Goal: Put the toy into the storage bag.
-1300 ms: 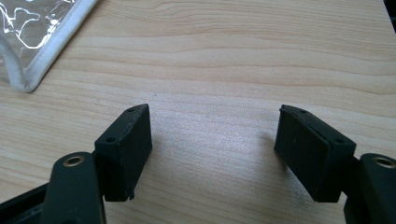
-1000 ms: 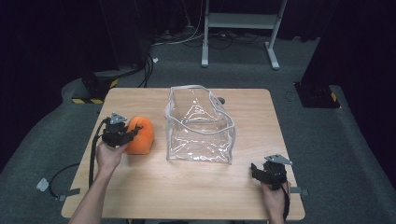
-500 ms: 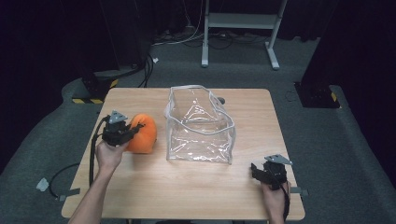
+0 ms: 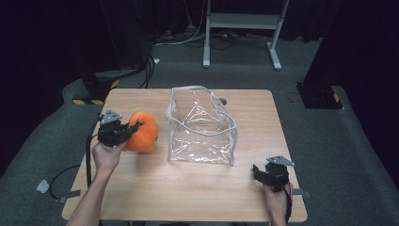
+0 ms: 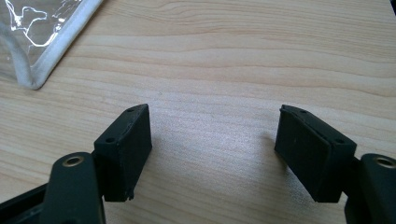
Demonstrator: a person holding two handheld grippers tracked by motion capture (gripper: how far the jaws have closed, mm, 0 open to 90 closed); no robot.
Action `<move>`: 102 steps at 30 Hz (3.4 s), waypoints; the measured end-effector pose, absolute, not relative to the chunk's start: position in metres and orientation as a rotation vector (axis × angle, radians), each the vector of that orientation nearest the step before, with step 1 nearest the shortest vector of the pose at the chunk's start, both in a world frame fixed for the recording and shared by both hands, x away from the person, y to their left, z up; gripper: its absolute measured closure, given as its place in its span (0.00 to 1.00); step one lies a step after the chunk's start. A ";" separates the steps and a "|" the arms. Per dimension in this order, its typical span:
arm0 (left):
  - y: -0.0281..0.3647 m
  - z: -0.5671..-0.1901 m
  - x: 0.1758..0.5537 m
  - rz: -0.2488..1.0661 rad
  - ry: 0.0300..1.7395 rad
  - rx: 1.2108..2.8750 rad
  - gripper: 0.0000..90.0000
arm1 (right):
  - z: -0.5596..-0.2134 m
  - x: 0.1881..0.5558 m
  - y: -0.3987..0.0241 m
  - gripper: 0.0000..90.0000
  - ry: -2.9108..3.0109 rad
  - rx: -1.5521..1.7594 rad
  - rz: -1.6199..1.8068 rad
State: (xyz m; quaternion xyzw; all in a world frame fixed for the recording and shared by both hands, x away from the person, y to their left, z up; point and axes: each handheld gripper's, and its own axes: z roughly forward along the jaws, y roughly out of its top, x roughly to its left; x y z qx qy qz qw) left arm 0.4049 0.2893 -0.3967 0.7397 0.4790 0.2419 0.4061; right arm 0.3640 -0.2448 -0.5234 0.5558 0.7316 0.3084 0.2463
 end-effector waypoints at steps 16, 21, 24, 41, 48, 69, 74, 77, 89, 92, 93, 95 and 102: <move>0.291 -0.382 0.402 0.575 1.247 1.865 0.85 | -0.523 0.364 -0.245 0.29 1.993 1.520 0.839; 0.288 -0.380 0.401 0.591 1.237 1.865 0.85 | -0.523 0.364 -0.245 0.29 1.993 1.520 0.839; 0.288 -0.375 0.399 0.604 1.229 1.859 0.85 | -0.523 0.364 -0.245 0.29 1.993 1.520 0.840; 0.297 -0.349 0.391 0.633 1.220 1.800 0.85 | -0.523 0.364 -0.245 0.29 1.994 1.518 0.840; 0.297 -0.338 0.392 0.605 1.195 1.766 0.84 | -0.523 0.364 -0.245 0.29 1.995 1.518 0.840; 0.286 -0.305 0.393 0.616 1.118 1.731 0.84 | -0.523 0.364 -0.245 0.29 1.994 1.519 0.839; 0.283 -0.297 0.396 0.603 1.102 1.716 0.84 | -0.523 0.364 -0.245 0.29 1.994 1.519 0.839; 0.279 -0.293 0.397 0.605 1.091 1.719 0.84 | -0.523 0.364 -0.245 0.29 1.995 1.518 0.840; 0.266 -0.281 0.404 0.586 1.049 1.711 0.84 | -0.523 0.364 -0.245 0.29 1.995 1.518 0.840; 0.262 -0.281 0.404 0.578 1.045 1.708 0.84 | -0.523 0.364 -0.245 0.29 1.995 1.517 0.840; 0.261 -0.281 0.405 0.576 1.042 1.709 0.84 | -0.523 0.364 -0.245 0.29 1.995 1.518 0.840; 0.259 -0.281 0.406 0.570 1.041 1.710 0.84 | -0.523 0.364 -0.245 0.29 1.994 1.519 0.839; 0.250 -0.279 0.411 0.553 1.020 1.710 0.84 | -0.523 0.364 -0.245 0.29 1.994 1.519 0.839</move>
